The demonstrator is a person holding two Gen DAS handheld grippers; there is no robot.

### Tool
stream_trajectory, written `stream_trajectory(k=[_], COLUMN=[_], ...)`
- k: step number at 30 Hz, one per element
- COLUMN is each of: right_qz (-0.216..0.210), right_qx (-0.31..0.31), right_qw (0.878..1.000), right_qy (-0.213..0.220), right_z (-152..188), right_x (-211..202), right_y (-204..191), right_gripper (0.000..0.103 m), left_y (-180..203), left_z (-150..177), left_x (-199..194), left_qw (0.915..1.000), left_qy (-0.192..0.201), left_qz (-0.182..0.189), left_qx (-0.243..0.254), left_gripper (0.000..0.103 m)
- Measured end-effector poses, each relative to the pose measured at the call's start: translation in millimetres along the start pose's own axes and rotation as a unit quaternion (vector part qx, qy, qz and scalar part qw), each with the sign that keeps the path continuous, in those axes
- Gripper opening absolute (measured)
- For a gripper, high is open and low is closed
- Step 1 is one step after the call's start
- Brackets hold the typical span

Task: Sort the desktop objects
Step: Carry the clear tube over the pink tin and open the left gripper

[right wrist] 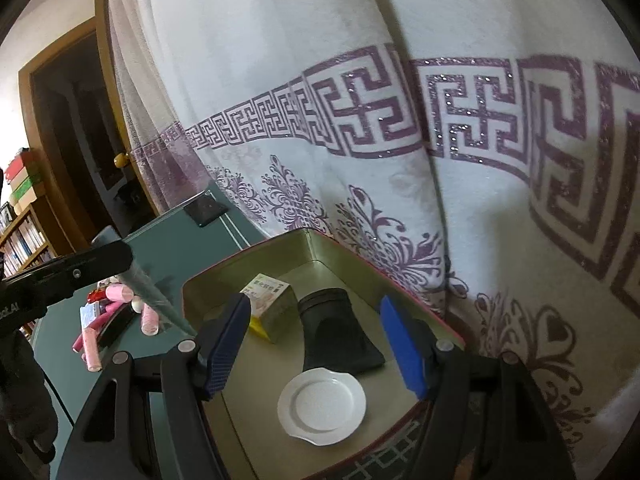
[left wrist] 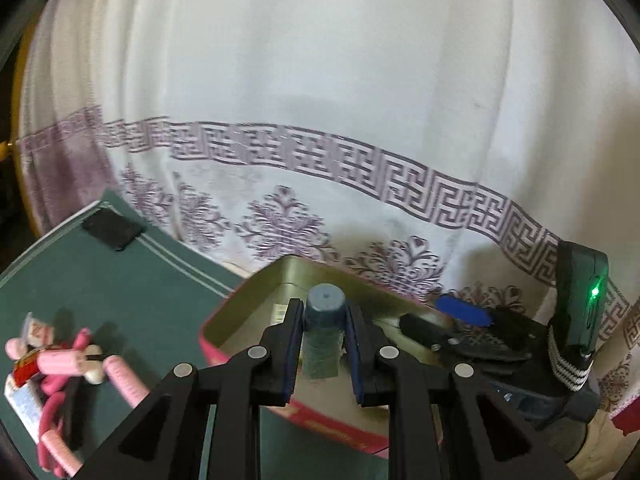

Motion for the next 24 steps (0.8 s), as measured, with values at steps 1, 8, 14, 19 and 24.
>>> stream_trajectory(k=[1,8,14,19,24], right_qz=[0.0,0.009,0.011,0.017,0.023], right_qx=[0.001,0.01,0.009,0.011,0.012], right_qw=[1.0,1.0,1.0,1.0,1.0], right_qy=[-0.001,-0.006,-0.008,-0.003,0.006], right_z=[0.4,2.5,3.6,2.1,-1.3], right_x=[0.9,5.3,7.7,6.4,0.8], right_y=[1.2,9.3,7.9,7.4,7.0], right_gripper=[0.072,0.072,0.072,0.072,0.072], left_y=[2.6,-6.2,-17.3,-30.5,-46.1], left_z=[0.6,14.4,21.8,26.4,34.0], left_x=[4.1,37.6,33.0,26.4,15.6], left_qw=[1.0,0.9986,0.999,0.9985,0.9973], left_qy=[-0.004,-0.033,-0.023,-0.021,-0.02], left_qz=[0.005,0.013,-0.013,-0.025,-0.037], left_qx=[-0.001,-0.039,-0.035,-0.043,-0.061], left_gripper=[0.022,0.058,0.06,0.066,0.068])
Point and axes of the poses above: each gripper's, at about its wrist camera, not at the fingertips, and x roughly the way its jaws point, y to its right, z to its underside, the point moved 6 cm from there along x, roughly the way its jaws point, and after that the axes turned 2 degrees about y, right-handed, at the moved point
